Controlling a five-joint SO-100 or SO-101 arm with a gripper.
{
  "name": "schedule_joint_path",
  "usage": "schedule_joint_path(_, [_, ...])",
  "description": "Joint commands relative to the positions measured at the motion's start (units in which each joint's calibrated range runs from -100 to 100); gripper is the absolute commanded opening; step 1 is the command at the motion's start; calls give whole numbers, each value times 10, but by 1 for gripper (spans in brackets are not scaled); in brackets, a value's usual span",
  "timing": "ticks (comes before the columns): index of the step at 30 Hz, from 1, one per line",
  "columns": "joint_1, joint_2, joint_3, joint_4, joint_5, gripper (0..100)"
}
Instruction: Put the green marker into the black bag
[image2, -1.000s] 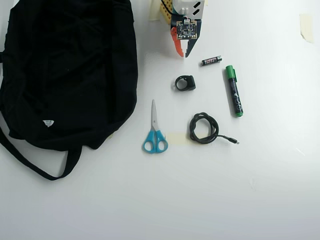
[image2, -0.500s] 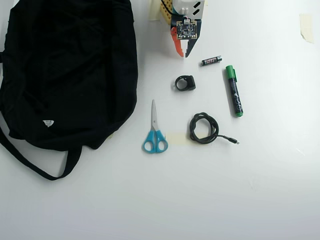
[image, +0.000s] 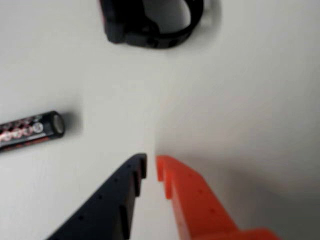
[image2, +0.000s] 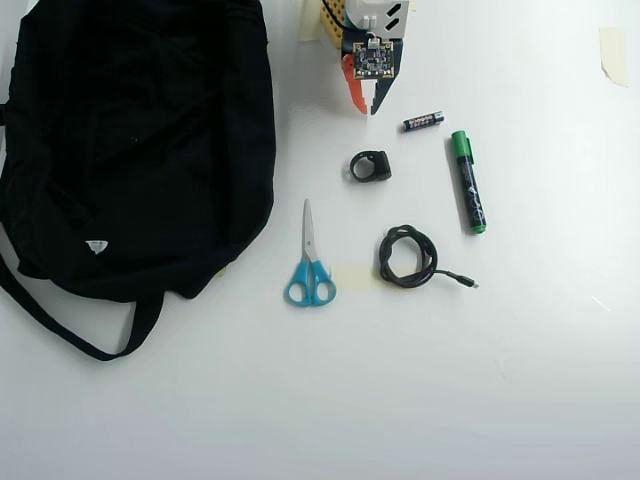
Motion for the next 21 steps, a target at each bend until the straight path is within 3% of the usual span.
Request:
schedule_joint_path(1, [-4,-7,14,15,-3,2])
schedule_joint_path(21, [-4,-7,13,13,1,2])
